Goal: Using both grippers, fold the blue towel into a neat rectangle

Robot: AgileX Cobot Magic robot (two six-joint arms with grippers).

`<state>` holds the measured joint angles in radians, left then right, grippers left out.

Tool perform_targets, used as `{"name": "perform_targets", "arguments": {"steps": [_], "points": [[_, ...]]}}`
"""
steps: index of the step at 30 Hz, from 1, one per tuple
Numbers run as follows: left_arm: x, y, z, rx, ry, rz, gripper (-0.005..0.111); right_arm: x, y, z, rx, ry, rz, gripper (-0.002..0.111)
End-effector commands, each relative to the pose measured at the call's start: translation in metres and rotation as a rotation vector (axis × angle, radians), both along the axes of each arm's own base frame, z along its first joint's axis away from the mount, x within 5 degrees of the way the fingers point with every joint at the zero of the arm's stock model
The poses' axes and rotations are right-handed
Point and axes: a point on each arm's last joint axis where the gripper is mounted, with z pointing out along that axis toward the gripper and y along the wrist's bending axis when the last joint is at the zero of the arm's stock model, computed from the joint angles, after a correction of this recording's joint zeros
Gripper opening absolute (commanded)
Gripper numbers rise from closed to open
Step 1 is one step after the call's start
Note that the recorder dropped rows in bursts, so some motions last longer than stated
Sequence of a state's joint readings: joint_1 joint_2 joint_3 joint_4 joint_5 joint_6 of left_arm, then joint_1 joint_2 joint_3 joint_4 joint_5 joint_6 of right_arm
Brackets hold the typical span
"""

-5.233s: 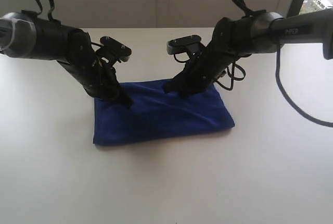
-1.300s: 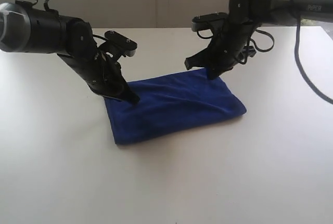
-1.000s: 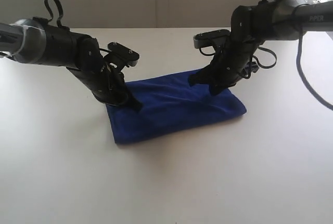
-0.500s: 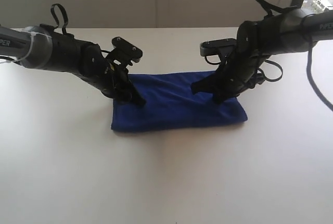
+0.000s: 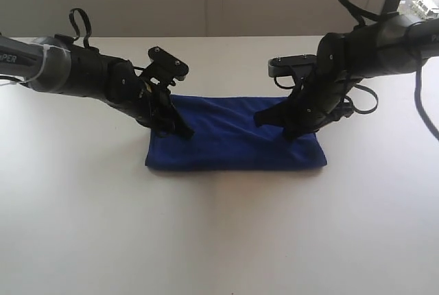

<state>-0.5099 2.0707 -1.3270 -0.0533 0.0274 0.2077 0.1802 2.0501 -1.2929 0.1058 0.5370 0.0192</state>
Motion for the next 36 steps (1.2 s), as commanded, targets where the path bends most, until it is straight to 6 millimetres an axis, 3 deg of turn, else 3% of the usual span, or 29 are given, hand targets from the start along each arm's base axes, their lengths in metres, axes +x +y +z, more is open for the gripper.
{"name": "perform_targets", "arguments": {"steps": [1,8,16,20,24,31,36], "points": [[-0.003,0.002,0.004,0.010,0.016,-0.006,0.000,0.000,-0.001,0.004,0.005,-0.033,-0.010,0.000],[-0.010,0.005,0.052,-0.032,-0.055,-0.009,0.000,-0.002,-0.002,0.050,0.029,-0.170,-0.014,0.000],[-0.034,0.019,0.096,-0.021,0.036,0.001,0.000,-0.021,-0.005,0.106,0.050,-0.283,-0.010,0.000],[-0.039,0.038,0.108,-0.064,0.136,0.143,0.000,-0.036,-0.016,0.116,0.049,-0.294,-0.032,0.000],[-0.045,0.064,0.122,-0.057,0.207,0.236,0.000,-0.054,-0.041,0.122,0.040,-0.303,-0.097,0.000],[-0.054,0.104,0.153,-0.104,0.204,0.381,0.000,-0.090,-0.078,0.135,0.021,-0.342,-0.195,0.000],[-0.070,0.123,0.176,-0.129,0.157,0.424,0.000,-0.125,-0.089,0.151,0.018,-0.400,-0.234,0.000]]}}
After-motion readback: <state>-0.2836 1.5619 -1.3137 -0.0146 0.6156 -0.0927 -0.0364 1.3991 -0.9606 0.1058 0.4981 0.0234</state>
